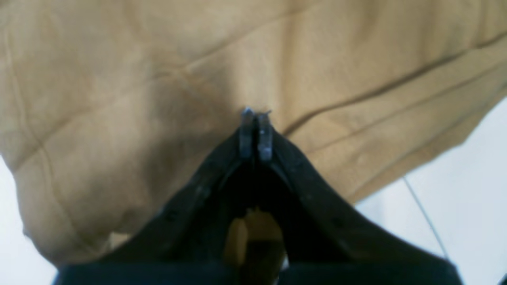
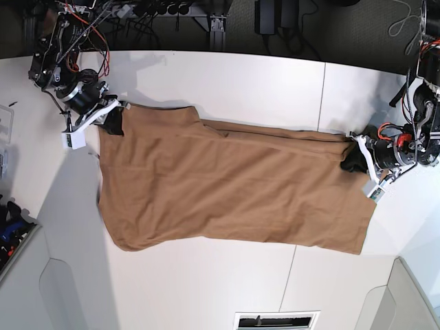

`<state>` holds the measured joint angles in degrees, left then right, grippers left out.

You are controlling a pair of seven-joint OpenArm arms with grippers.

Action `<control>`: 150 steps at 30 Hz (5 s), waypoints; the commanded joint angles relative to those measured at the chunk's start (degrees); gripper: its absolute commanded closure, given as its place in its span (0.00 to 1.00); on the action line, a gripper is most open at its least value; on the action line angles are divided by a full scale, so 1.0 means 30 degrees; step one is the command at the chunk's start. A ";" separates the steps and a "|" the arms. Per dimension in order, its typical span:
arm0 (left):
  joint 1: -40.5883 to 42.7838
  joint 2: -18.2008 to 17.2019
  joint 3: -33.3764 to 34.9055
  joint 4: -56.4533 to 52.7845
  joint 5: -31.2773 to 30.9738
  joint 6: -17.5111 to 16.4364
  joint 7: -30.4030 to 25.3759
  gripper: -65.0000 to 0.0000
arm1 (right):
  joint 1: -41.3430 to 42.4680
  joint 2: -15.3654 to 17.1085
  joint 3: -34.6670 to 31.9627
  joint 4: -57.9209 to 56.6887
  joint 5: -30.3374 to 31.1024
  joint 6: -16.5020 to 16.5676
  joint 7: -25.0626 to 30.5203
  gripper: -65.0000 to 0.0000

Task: Layout the t-shirt on the table in an organized manner, then fold the t-shirt properly
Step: 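Drag the shirt with both grippers to straighten it lengthwise, then release and move both grippers to the shirt side edge, then fold the shirt side edge lengthwise over the middle with both grippers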

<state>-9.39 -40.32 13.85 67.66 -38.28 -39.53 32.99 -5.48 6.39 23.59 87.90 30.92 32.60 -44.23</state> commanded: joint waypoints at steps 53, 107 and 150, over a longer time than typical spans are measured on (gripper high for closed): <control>0.0947 -0.2914 -0.1639 0.4714 -0.1071 0.1348 0.0146 0.60 | 1.0440 0.3038 0.3767 -1.1854 -0.2142 -0.2113 0.4342 0.50; -0.9355 0.3592 -0.1639 -1.3311 0.0058 0.2237 -0.3293 0.86 | 1.1504 0.2579 0.2732 -1.3245 -0.0095 -0.0211 0.2805 0.50; -0.3388 -0.1858 -0.1639 -0.1945 -0.8604 -0.0157 0.5814 1.00 | 0.5020 0.2725 0.0838 -0.3541 0.2193 0.0226 -0.0058 1.00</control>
<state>-18.04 -44.45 9.41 60.97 -62.85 -39.46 51.27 8.47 13.80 25.96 76.07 36.25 33.01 -45.52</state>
